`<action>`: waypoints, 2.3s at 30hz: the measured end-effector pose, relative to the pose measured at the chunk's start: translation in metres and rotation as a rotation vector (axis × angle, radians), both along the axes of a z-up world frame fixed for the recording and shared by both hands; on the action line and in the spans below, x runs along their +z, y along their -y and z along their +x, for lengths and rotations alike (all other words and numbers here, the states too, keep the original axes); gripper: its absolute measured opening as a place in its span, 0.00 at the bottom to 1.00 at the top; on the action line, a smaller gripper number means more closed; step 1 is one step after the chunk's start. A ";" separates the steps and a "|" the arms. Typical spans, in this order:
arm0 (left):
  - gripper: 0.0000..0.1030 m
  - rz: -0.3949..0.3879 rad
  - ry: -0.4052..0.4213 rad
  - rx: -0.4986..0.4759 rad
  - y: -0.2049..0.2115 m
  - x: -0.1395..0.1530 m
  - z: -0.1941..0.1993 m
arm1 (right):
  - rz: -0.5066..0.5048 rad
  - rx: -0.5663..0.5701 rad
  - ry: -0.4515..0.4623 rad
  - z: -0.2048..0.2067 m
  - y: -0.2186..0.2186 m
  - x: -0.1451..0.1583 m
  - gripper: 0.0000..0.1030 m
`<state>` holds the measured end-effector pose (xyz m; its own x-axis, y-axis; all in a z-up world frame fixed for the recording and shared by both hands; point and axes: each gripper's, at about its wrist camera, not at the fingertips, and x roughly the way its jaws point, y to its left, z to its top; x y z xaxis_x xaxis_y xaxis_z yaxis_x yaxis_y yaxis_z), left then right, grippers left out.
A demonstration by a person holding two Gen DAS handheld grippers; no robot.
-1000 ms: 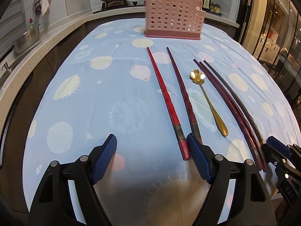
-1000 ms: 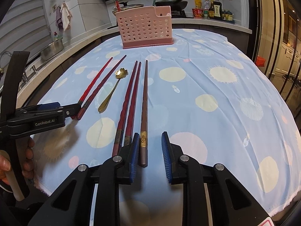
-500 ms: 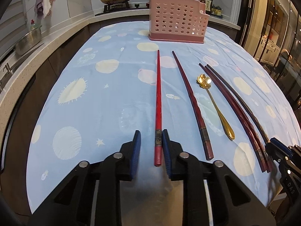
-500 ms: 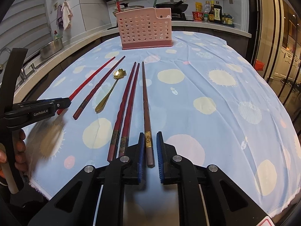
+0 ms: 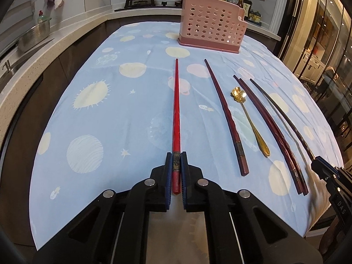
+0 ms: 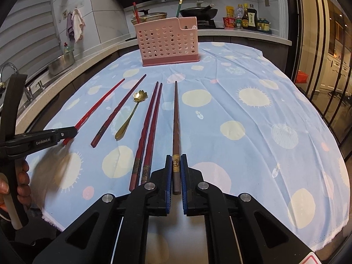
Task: Organize utensils
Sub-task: 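Grasp a bright red chopstick with the left tool while the right tool grasps a brown chopstick, then lift and carry both chopsticks into the pink holder with both tools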
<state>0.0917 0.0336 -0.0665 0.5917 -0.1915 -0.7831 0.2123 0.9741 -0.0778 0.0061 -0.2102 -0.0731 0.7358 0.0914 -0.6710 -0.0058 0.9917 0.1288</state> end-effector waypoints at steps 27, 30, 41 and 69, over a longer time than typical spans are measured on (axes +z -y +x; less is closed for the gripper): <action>0.07 -0.066 0.233 0.006 -0.007 0.098 0.008 | 0.103 -0.044 0.268 0.023 0.046 0.107 0.07; 0.07 -0.073 0.268 0.006 -0.005 0.113 0.016 | 0.111 -0.041 0.293 0.033 0.050 0.118 0.07; 0.07 -0.070 0.360 0.004 0.005 0.153 0.053 | 0.110 -0.038 0.359 0.068 0.057 0.149 0.07; 0.07 -0.091 0.615 -0.062 0.062 0.302 0.176 | 0.101 -0.061 0.506 0.236 0.070 0.254 0.07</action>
